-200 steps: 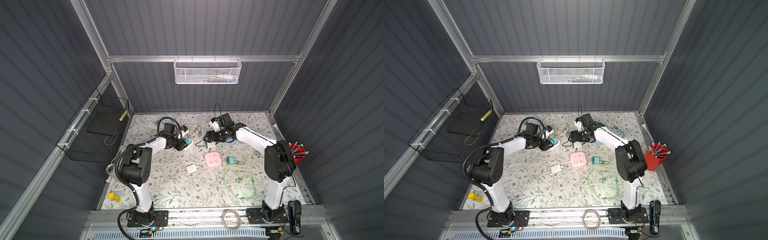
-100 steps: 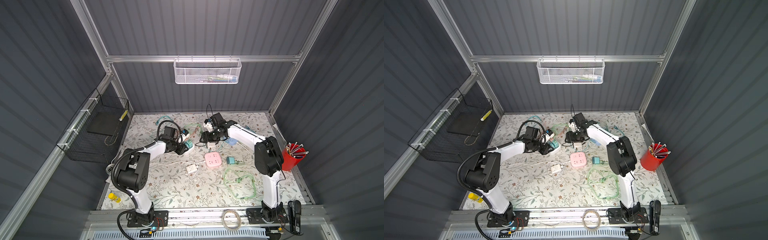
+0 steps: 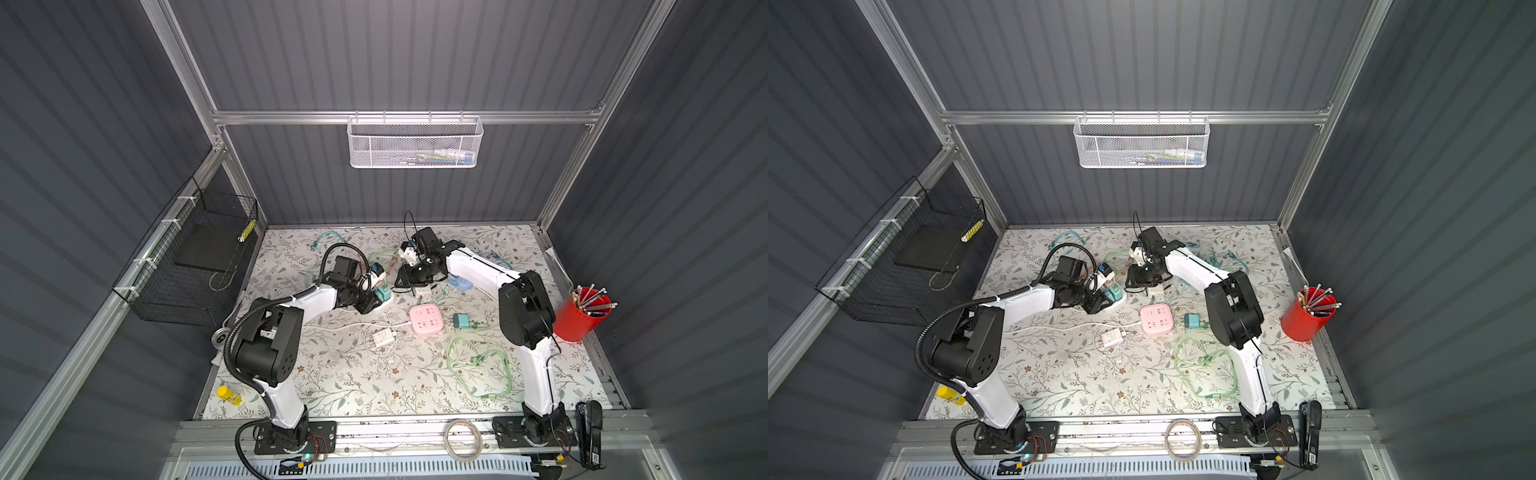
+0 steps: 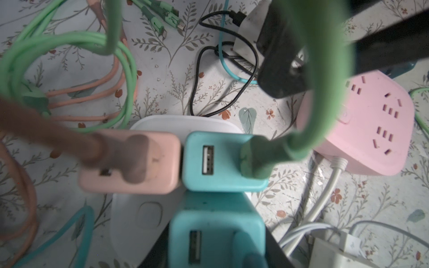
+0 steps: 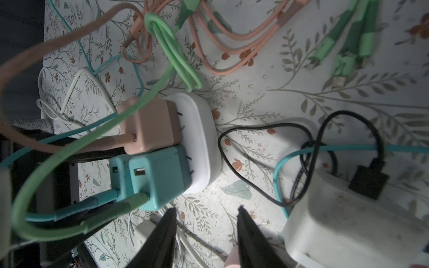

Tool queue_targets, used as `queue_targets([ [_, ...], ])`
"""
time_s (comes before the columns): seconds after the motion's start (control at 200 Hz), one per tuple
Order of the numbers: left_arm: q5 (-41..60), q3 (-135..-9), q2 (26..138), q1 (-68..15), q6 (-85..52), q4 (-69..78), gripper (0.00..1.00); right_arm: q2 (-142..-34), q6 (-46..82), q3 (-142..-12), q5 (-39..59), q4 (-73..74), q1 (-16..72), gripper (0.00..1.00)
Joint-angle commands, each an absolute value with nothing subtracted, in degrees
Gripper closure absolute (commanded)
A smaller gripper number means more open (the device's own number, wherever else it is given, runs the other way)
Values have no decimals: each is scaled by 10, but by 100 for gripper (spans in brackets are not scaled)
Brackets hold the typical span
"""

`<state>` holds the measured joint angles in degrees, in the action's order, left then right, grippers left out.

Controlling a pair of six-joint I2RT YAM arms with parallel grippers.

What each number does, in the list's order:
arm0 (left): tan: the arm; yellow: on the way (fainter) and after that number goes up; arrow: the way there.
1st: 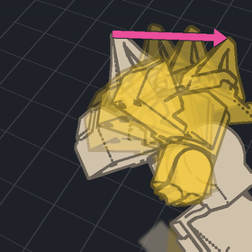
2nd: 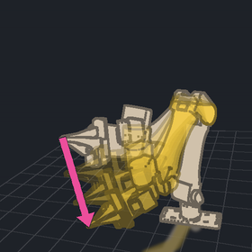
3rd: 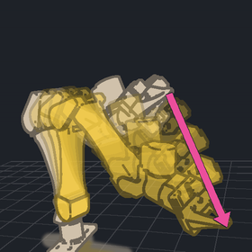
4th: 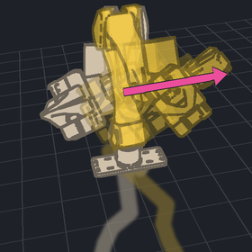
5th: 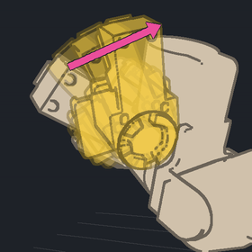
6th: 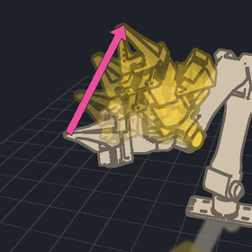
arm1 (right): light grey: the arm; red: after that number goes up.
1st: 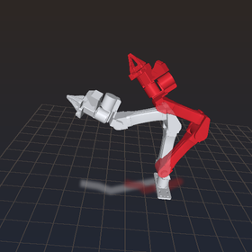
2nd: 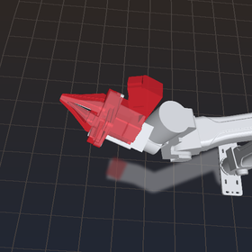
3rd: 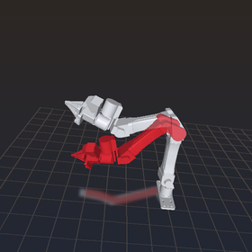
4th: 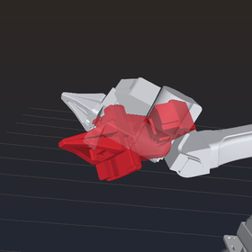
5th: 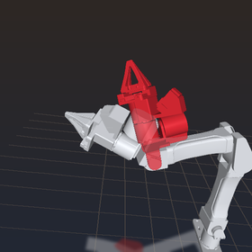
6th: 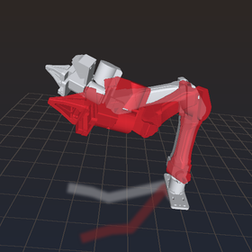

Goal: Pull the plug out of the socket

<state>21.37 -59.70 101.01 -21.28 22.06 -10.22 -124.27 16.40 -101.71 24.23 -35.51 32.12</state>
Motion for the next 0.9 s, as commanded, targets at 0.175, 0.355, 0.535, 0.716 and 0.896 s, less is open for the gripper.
queue_targets([
  [0.175, 210, -588, 987, -225, 232, -111, 57, -1276, 172, -1046, 266, -365, 328, 61],
  [0.355, 210, -586, 988, -231, 239, -113, 57, -1299, 175, -1063, 273, -365, 332, 63],
  [0.535, 208, -581, 990, -236, 241, -115, 57, -1321, 182, -1076, 277, -361, 332, 65],
  [0.716, 206, -587, 991, -237, 241, -118, 57, -1325, 186, -1072, 286, -351, 338, 65],
  [0.896, 203, -589, 995, -239, 238, -116, 53, -1332, 188, -1062, 286, -347, 342, 65],
])
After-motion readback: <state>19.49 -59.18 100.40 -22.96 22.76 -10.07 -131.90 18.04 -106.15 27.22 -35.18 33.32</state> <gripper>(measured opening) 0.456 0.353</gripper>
